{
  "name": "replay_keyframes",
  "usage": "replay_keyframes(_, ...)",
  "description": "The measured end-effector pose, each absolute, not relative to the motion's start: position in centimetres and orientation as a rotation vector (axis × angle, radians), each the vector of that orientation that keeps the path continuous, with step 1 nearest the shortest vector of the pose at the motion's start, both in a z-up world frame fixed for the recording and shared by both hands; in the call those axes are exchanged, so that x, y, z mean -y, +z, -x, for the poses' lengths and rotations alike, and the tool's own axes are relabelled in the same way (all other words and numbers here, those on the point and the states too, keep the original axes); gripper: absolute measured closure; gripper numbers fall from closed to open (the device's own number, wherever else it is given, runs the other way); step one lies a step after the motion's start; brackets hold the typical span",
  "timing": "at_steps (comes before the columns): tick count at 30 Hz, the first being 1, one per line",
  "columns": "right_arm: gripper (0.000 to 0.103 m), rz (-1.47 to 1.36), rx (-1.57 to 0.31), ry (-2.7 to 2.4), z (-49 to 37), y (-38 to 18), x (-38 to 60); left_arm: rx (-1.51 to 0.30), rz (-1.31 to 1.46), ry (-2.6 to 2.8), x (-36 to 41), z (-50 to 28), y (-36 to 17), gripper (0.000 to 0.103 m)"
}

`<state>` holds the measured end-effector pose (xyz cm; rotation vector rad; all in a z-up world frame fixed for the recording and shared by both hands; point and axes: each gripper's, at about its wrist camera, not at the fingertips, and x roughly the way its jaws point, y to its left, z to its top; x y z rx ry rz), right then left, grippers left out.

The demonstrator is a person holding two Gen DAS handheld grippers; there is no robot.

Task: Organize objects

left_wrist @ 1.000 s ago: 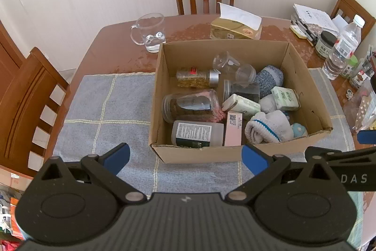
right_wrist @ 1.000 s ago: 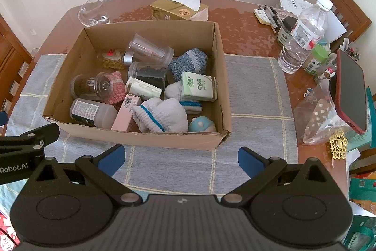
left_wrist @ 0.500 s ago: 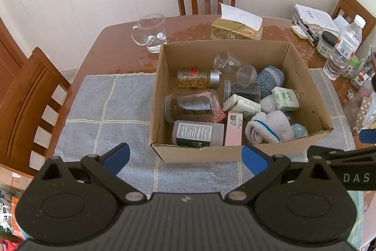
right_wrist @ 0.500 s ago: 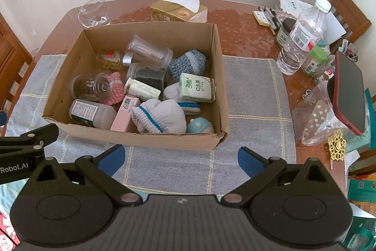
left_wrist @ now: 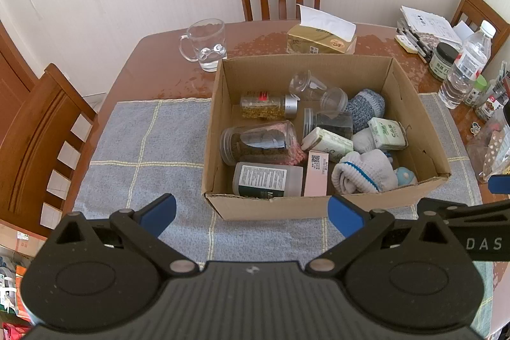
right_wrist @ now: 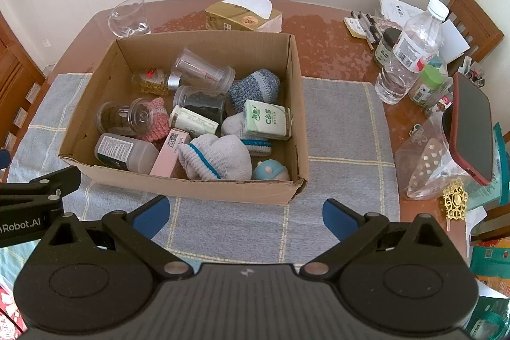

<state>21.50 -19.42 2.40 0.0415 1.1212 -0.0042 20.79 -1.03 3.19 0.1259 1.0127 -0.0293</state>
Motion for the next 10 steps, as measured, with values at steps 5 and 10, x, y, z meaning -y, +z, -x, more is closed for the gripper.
replay_keyframes(5, 0.0, -0.037, -1.116, 0.001, -21.4, 2.67, 19.54, -1.012, -0.125, -0.029, 1.01, -20.8, 3.19, 0.002)
replay_keyframes(10, 0.0, -0.036, -1.114, 0.003, -21.24, 2.79, 19.61, -1.01, -0.123, -0.028, 1.07, -20.62, 3.31, 0.002)
